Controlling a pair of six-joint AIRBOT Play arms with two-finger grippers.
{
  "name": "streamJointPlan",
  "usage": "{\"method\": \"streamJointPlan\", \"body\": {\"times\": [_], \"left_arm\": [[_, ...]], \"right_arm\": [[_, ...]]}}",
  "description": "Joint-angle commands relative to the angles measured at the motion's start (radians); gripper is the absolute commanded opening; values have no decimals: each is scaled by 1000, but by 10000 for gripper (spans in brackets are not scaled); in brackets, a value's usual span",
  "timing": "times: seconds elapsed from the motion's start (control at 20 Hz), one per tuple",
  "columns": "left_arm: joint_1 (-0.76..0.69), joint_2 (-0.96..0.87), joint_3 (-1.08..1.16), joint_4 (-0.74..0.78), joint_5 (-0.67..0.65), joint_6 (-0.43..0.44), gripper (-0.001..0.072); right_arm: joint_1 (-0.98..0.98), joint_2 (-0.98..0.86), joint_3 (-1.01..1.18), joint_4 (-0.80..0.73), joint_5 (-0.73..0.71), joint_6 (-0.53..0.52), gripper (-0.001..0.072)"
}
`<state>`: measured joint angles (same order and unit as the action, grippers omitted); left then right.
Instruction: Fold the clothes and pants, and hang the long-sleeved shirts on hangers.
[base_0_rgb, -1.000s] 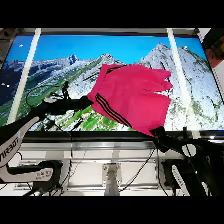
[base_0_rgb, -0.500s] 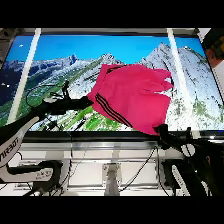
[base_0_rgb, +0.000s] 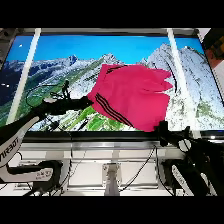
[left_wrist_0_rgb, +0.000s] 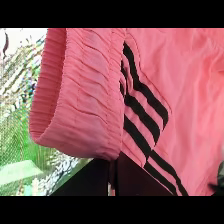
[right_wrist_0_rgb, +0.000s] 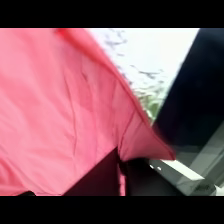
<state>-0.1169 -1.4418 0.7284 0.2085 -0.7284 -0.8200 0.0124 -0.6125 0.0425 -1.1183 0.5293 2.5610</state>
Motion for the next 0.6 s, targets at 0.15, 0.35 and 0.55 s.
{"method": "streamJointPlan", "body": {"times": [0.15, 0.35, 0.55], "left_arm": [[4, 76, -22, 8, 160, 23, 4], [4, 299, -197, 55, 244, -56, 4], [-35, 558, -351, 68, 253, -123, 4]], "right_arm": [[1, -16, 67, -7, -8, -97, 6], [1, 29, 204, -13, 166, -254, 6], [1, 142, 362, -55, 221, -248, 4]]}}
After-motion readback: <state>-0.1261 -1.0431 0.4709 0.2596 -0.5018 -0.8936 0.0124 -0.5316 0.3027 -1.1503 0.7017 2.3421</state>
